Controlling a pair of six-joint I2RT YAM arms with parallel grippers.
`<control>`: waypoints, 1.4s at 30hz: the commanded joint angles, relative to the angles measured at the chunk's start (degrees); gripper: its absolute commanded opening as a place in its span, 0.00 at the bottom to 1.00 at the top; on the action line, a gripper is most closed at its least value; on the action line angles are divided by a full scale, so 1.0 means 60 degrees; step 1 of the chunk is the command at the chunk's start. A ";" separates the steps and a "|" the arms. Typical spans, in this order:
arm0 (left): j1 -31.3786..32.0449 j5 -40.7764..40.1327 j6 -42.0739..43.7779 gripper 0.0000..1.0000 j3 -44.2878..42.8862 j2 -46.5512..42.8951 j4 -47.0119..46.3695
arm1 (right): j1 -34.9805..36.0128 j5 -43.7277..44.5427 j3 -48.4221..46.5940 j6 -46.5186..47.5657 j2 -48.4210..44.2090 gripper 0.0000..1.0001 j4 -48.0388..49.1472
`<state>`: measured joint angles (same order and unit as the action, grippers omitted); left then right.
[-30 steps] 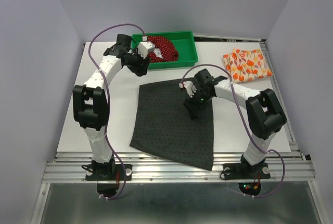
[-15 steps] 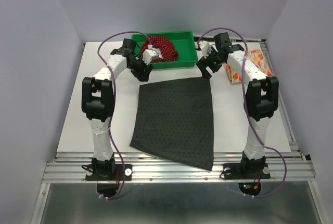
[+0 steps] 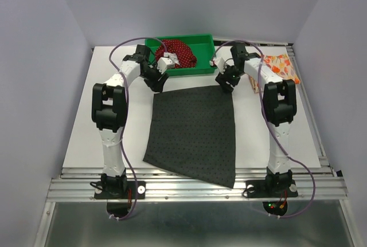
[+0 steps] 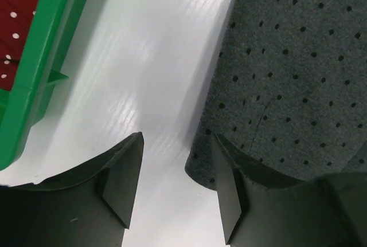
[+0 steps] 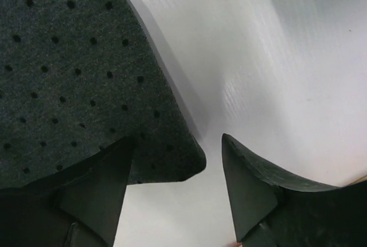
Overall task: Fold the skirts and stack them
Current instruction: Fold the skirt
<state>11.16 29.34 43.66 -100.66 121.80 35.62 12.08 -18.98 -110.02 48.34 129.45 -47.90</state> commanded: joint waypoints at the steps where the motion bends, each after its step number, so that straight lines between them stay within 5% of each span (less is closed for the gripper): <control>1: -0.0073 0.0134 0.0326 0.62 -0.0435 0.0178 0.0392 | 0.0023 -0.0265 -0.0385 0.0542 0.0236 0.66 -0.0249; 11: -0.0087 0.0397 0.0619 0.51 -0.0377 0.0545 0.0612 | -0.0064 -0.0030 -0.0589 0.0587 0.0500 0.44 -0.0118; 20: -0.0175 0.0456 0.0444 0.09 -0.0874 0.0662 0.0524 | -0.0152 0.0424 -0.1204 0.0323 0.0588 0.01 0.0263; 21: -0.0204 0.0500 0.0414 0.00 -0.0947 0.0662 0.0524 | -0.0152 0.0512 -0.1263 0.0308 0.0588 0.01 0.0278; 31: -0.0366 0.0954 0.0399 0.00 -0.0655 -0.0216 0.0026 | -0.0152 0.0673 -0.1322 0.0294 0.0369 0.01 0.0556; 42: -0.0483 0.0457 -0.0303 0.00 -0.0464 -0.1315 -0.1043 | -0.0240 0.1317 -0.3152 0.0381 0.0222 0.01 0.0571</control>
<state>9.39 33.56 43.64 -102.78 120.33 32.93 11.84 -14.48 -123.26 49.76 132.60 -47.24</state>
